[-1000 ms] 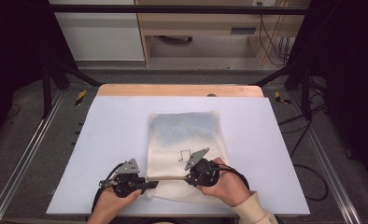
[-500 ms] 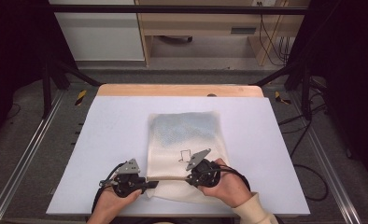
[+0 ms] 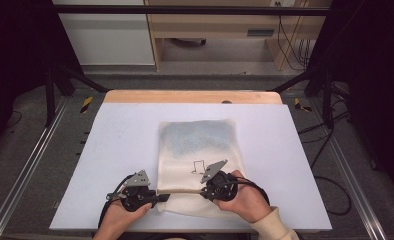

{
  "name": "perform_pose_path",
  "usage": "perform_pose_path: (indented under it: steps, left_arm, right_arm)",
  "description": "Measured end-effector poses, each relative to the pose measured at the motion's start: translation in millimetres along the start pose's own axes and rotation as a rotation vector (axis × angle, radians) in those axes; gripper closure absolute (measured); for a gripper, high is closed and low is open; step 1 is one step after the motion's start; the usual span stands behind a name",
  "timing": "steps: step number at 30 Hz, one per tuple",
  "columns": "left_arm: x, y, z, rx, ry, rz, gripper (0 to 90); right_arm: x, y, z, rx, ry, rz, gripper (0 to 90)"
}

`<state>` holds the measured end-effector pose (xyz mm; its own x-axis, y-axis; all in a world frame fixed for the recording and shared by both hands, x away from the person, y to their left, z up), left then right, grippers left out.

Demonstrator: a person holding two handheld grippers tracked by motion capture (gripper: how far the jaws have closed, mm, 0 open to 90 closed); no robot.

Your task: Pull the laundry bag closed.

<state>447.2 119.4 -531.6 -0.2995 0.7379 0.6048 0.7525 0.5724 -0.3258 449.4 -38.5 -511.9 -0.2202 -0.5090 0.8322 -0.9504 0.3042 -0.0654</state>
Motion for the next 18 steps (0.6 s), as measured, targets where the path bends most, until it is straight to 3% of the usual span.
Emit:
perform_pose_path:
  steps: [18]
  left_arm:
    - [0.4,-1.2,-0.5,-0.005,-0.001,0.002,82.2]
  right_arm:
    - [5.0,-1.4,7.1,-0.007,-0.005,0.008,81.9]
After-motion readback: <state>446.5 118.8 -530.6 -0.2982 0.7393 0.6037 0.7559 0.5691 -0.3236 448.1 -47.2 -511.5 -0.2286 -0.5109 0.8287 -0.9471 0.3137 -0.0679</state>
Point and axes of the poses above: each handheld gripper's, and its own axes: x roughly backward along the jaws, z roughly out of its underside, y roughly to its left, the point moved 10 cm from there along -x, roughly forward along the jaws, and after that the axes turned 8 degrees about x, right-handed, at the moved point
